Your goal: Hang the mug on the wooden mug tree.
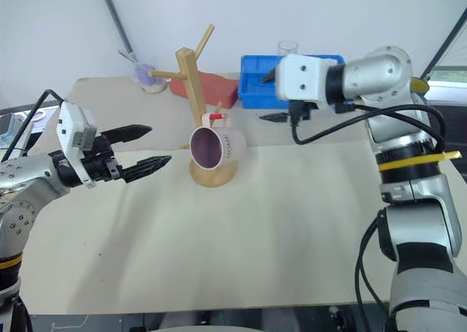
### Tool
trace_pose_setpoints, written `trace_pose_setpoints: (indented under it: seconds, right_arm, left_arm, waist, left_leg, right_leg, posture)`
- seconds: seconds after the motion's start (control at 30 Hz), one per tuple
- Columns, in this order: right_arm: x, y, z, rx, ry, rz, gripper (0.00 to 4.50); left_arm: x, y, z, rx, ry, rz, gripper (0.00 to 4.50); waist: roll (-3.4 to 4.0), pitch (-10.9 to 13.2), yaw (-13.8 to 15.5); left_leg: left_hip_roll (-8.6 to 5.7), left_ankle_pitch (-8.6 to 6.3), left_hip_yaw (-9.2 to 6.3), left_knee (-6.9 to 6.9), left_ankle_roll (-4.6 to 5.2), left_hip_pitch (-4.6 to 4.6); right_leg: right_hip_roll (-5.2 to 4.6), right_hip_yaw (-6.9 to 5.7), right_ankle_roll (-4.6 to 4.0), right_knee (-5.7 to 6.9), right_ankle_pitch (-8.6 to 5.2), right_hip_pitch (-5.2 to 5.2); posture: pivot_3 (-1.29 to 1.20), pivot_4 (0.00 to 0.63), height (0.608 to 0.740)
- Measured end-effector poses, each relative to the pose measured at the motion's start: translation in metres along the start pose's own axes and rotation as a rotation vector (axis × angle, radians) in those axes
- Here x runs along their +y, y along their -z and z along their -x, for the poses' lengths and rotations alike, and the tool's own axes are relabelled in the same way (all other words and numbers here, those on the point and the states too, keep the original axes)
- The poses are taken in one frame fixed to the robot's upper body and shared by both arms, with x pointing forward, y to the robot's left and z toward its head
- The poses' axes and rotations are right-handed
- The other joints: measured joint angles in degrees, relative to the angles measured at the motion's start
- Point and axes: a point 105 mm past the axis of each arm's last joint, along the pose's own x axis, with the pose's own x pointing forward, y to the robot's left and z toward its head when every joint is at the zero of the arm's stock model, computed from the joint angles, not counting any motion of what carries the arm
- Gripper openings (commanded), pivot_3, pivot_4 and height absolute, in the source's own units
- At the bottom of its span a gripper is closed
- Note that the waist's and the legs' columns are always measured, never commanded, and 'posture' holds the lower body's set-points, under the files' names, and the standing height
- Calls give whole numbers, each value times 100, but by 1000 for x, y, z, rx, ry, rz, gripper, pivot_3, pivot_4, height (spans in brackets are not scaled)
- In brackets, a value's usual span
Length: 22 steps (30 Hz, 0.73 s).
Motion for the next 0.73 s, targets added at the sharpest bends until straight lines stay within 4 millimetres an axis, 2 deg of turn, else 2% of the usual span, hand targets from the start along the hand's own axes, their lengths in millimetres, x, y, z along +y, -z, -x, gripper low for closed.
trace_pose_setpoints:
  seconds: [0.17,0.2,0.3,0.47,0.73]
  right_arm:
    - [8,-15,26,-75,8,-177,3454]
    - [9,-16,32,-78,13,-206,3454]
    - [15,-19,43,-96,16,-289,3454]
    - [21,-28,47,-114,12,-334,3454]
    - [20,-31,47,-125,33,-348,3454]
  left_arm:
    - [4,3,5,3,2,-4,4500]
    - [7,3,8,1,-8,-5,4500]
    - [11,5,14,16,-31,-13,4500]
    - [13,3,18,9,-40,-16,4500]
    - [14,1,19,5,-40,-18,4500]
  waist:
    - [-6,4,4]
    - [-8,5,4]
    - [-15,9,-4]
    - [-28,18,-13]
    - [-34,22,-9]
  left_leg:
    - [1,-6,-1,-2,-9,7]
    - [1,-27,1,-1,-43,10]
    - [0,-29,4,2,-47,9]
    - [0,-30,2,2,-47,7]
    - [0,-30,3,3,-47,4]
  right_leg:
    - [-1,-2,-7,-1,-4,-11]
    - [-3,-2,-9,-2,-6,-9]
    - [-7,-2,-10,-6,-6,-10]
    - [-8,-2,-10,-6,-6,-16]
    - [-8,-2,-9,-7,-6,-17]
  posture:
    - [0,150,721]
    - [0,150,721]
    - [0,150,721]
    - [0,150,721]
    - [0,150,721]
